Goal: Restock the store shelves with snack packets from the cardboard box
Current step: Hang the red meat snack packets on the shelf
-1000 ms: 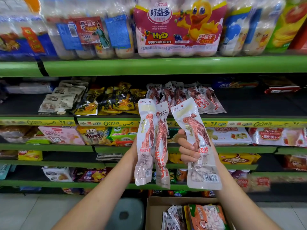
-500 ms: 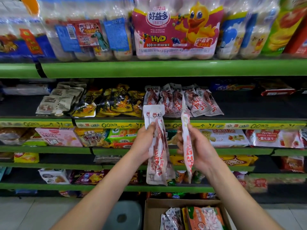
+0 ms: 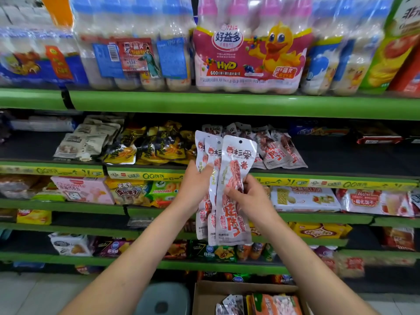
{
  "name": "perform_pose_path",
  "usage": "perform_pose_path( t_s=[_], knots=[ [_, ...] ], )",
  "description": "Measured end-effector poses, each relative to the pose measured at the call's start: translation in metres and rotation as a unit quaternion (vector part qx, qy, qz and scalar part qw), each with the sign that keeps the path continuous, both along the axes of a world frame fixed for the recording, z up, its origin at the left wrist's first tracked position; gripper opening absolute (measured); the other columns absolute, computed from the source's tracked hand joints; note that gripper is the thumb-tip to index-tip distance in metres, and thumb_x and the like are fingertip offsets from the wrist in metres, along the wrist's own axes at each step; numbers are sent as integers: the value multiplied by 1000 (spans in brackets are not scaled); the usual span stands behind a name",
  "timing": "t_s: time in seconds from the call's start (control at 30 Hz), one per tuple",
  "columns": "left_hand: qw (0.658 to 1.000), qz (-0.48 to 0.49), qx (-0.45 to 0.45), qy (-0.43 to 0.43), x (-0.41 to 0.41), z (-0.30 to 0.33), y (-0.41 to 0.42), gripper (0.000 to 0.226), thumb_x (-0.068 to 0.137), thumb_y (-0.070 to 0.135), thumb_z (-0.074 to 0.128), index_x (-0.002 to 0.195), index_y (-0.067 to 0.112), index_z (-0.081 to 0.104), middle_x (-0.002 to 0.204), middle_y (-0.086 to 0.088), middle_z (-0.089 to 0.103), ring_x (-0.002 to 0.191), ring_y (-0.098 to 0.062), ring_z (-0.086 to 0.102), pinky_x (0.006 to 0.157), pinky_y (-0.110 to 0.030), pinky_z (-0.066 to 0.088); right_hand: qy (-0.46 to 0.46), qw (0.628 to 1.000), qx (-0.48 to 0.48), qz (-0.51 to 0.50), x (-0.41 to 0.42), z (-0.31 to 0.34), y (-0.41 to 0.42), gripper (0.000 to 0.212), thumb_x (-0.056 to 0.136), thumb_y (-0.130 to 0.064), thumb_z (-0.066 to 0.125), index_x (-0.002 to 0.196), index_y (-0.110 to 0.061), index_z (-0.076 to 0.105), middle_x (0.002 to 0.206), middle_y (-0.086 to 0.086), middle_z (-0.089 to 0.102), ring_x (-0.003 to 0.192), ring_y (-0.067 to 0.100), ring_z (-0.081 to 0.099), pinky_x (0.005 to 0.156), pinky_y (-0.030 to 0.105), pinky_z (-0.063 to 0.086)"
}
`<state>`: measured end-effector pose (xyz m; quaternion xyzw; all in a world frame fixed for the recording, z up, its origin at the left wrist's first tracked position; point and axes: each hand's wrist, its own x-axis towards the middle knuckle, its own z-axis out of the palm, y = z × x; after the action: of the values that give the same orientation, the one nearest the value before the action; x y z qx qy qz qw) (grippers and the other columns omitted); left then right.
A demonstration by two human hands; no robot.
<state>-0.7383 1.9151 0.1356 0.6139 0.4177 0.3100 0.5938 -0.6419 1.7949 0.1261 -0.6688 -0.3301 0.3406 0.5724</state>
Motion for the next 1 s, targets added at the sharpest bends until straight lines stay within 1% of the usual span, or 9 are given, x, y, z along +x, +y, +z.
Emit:
perform_pose_path(
  t_s=[0.07, 0.17, 0.33, 0.47, 0.53, 0.6, 0.73, 0.9, 1.0],
  knots=[
    [1000, -4, -4, -10, -4, 4, 4, 49, 101, 39, 55, 145, 20, 42, 144, 3, 54, 129, -19, 53, 102, -41, 49, 23, 1000, -4, -7, 4, 4, 8, 20, 90, -13, 72, 106, -21, 62, 98, 0, 76, 88, 19, 75, 78, 41, 60],
    [997, -26, -47, -55, -12, 11, 14, 46, 100, 43, 55, 141, 25, 48, 135, 2, 63, 120, -20, 63, 100, -47, 53, 166, 985, 34, 9, 9, 15, 21, 24, 90, -3, 69, 112, -8, 61, 98, 10, 77, 82, 26, 76, 64, 35, 60],
    [995, -42, -86, -37, -30, 23, 31, 66, 90, 62, 57, 145, 30, 43, 143, -2, 57, 128, -27, 57, 104, -57, 48, 273, 962, -2, -16, 27, 35, 51, 19, 93, -7, 66, 109, -5, 55, 84, 13, 76, 70, 25, 74, 58, 35, 59],
    [992, -2, -112, -52, -53, 15, 52, 45, 95, 46, 60, 136, 28, 52, 130, -7, 67, 115, -32, 66, 97, -57, 52, 250, 967, -30, -43, 54, 58, 91, 11, 97, -10, 60, 86, -8, 59, 59, 4, 69, 49, 16, 67, 52, 26, 53],
    [991, 16, -120, -57, -65, 9, 59, 31, 99, 38, 58, 126, 24, 57, 106, -8, 76, 93, -30, 75, 74, -44, 62, 227, 972, -28, -58, 65, 66, 113, 18, 99, -9, 57, 81, -10, 55, 50, 1, 66, 41, 14, 63, 50, 26, 51],
    [990, 27, -127, -59, -75, 4, 63, 20, 101, 34, 57, 118, 25, 60, 96, -8, 78, 79, -26, 77, 56, -36, 60, 201, 977, -32, -67, 72, 70, 134, 23, 101, -8, 53, 78, -11, 53, 44, -1, 62, 36, 10, 59, 44, 23, 50],
    [989, 37, -134, -56, -88, 1, 70, 17, 101, 34, 58, 116, 26, 59, 98, -7, 77, 76, -23, 77, 53, -31, 58, 159, 984, -47, -66, 75, 66, 164, 28, 102, -5, 49, 74, -11, 51, 39, -3, 58, 31, 7, 55, 34, 17, 44],
    [989, 32, -128, -63, -90, 12, 71, 24, 102, 29, 56, 124, 20, 60, 94, -5, 78, 76, -20, 77, 54, -30, 58, 71, 991, -94, -64, 78, 43, 175, 25, 102, -13, 51, 77, -15, 53, 54, 3, 58, 48, 11, 53, 53, 23, 38],
    [991, 29, -116, -59, -88, 17, 71, 27, 102, 30, 55, 128, 23, 57, 101, -2, 76, 77, -16, 76, 54, -29, 57, 35, 989, -86, -115, 88, 42, 173, 10, 99, -23, 60, 93, -15, 58, 65, 1, 61, 53, 8, 56, 53, 23, 41]
  ],
)
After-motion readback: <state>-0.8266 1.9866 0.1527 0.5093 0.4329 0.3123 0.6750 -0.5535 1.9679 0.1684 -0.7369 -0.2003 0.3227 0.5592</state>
